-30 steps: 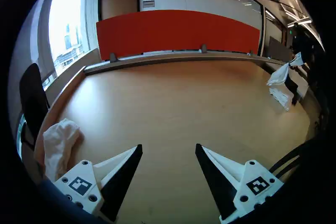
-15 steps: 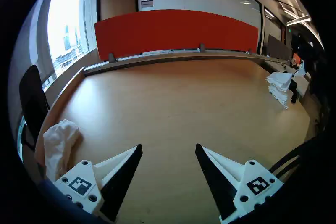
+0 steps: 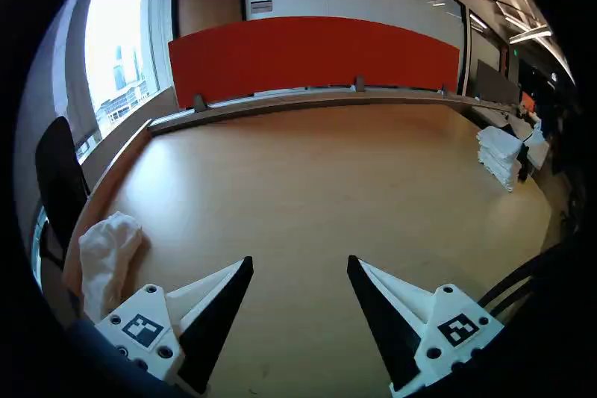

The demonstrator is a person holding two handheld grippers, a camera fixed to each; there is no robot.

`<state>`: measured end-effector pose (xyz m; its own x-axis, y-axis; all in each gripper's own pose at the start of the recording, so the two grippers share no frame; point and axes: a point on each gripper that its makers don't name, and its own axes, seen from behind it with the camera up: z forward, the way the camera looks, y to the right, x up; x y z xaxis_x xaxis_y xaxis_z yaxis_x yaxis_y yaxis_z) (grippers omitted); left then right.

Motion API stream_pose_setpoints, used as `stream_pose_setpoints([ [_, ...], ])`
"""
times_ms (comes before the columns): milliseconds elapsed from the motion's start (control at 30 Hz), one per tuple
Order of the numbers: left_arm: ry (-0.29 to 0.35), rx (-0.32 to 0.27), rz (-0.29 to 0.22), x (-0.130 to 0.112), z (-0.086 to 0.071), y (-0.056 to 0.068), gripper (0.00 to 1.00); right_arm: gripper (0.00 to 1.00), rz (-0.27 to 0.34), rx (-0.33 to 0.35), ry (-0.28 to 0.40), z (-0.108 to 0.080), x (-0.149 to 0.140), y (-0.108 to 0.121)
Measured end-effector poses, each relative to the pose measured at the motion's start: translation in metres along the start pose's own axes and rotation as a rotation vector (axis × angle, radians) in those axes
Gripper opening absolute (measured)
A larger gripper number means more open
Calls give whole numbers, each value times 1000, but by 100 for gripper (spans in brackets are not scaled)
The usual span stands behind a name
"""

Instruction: Fold towel

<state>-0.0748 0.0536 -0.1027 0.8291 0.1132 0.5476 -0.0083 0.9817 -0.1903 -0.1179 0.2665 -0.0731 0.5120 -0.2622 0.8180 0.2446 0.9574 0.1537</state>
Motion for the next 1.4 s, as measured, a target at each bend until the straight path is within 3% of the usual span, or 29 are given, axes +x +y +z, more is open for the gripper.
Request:
stream_pose_setpoints([
  [467,-7,11,2,-1,-1,-2,94,3,55,-3,-72,16,-28,9],
  [1400,-19,14,4,-1,4,-1,94,3,80,1,-136,27,-52,7],
])
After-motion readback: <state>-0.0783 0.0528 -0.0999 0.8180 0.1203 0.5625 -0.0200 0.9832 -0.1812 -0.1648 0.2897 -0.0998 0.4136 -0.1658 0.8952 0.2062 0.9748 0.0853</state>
